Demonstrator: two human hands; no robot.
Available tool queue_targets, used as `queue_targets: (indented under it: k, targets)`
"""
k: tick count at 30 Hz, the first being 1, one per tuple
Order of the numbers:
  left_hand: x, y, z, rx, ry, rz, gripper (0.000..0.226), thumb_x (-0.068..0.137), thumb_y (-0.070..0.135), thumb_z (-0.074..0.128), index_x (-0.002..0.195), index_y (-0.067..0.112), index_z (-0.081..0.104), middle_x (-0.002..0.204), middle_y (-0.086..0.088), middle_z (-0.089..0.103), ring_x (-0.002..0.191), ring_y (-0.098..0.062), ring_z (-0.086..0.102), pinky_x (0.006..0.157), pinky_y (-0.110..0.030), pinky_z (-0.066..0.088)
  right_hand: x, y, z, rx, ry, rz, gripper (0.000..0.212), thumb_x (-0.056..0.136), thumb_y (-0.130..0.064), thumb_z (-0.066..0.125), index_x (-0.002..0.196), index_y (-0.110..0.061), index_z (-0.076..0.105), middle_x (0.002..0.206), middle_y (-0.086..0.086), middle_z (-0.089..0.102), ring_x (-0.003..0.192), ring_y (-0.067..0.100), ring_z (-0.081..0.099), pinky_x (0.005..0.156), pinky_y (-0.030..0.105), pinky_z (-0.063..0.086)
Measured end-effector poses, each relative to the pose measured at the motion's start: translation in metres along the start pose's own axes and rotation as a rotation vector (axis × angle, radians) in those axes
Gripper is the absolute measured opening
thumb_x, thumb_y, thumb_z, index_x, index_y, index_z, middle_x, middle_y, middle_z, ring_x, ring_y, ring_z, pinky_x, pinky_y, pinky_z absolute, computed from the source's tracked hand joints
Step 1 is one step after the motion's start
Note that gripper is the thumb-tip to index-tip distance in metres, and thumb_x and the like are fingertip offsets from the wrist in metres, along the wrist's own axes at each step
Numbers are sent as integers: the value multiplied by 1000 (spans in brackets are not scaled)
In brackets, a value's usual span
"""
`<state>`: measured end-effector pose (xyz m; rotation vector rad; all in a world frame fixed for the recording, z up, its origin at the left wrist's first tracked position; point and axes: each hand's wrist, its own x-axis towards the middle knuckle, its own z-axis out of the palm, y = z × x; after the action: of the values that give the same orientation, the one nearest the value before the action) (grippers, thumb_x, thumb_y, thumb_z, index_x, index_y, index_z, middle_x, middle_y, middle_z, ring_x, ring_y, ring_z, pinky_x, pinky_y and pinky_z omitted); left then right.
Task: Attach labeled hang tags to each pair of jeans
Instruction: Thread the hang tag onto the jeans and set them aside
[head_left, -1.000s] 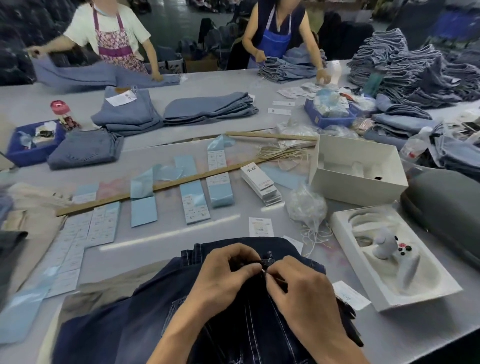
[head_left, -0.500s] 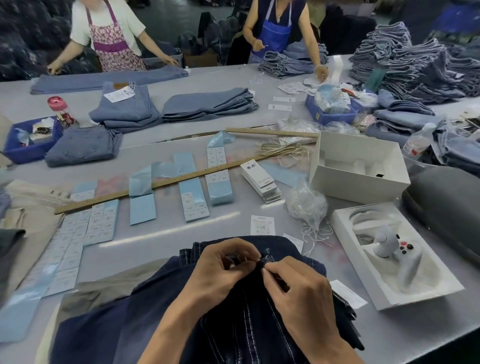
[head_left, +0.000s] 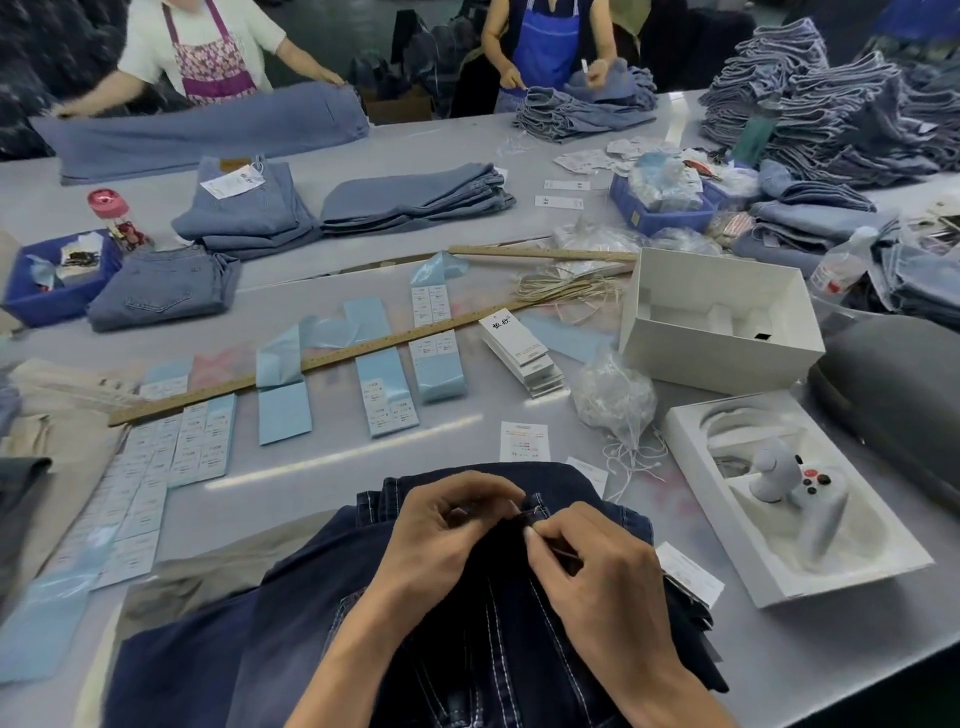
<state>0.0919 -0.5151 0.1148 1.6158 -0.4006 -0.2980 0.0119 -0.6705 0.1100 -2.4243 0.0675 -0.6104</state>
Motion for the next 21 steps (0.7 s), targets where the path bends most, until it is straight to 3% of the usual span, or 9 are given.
queue_targets:
  k: [7,11,17,20,21]
  targets:
    - [1,-4,-1,35,8,-6,23,84,-2,78,99,16,79,98,-1,78,92,-21,72,85,-32,59,1,4,1,120,-39,-53,8,89,-17,77,85,-22,71,76,-13,59,70,8,61,61,30,52]
    - [-1,-6,-2,-8,-24,-24,21,86,-5,75,95,14,79,95,-4,78,94,-18,74,87,-26,57,1,4,2,81,-46,-65,8,89,-17,77,87,-22,71,77,-13,57,71,8,58,63,27,50]
    - [-3,-12,-2,-100,-27,10,27,89,-11,67,89,13,78,99,-9,78,96,-27,74,88,-30,57,2,1,2,-36,-60,-73,12,84,-13,78,87,-22,71,77,-13,57,71,4,53,63,22,47]
    - [0,-9,-7,-78,-103,-46,18,88,1,73,90,17,78,95,-10,77,87,-32,72,81,-41,57,-1,0,2,-103,-19,-73,13,83,-13,78,80,-21,68,73,-12,55,68,7,50,59,24,45]
    - [3,-8,-8,-64,-124,-64,16,87,3,74,90,18,78,94,-10,77,81,-28,70,75,-37,56,-3,0,3,-124,1,-88,13,85,-14,77,79,-20,67,71,-11,54,67,9,49,58,25,45]
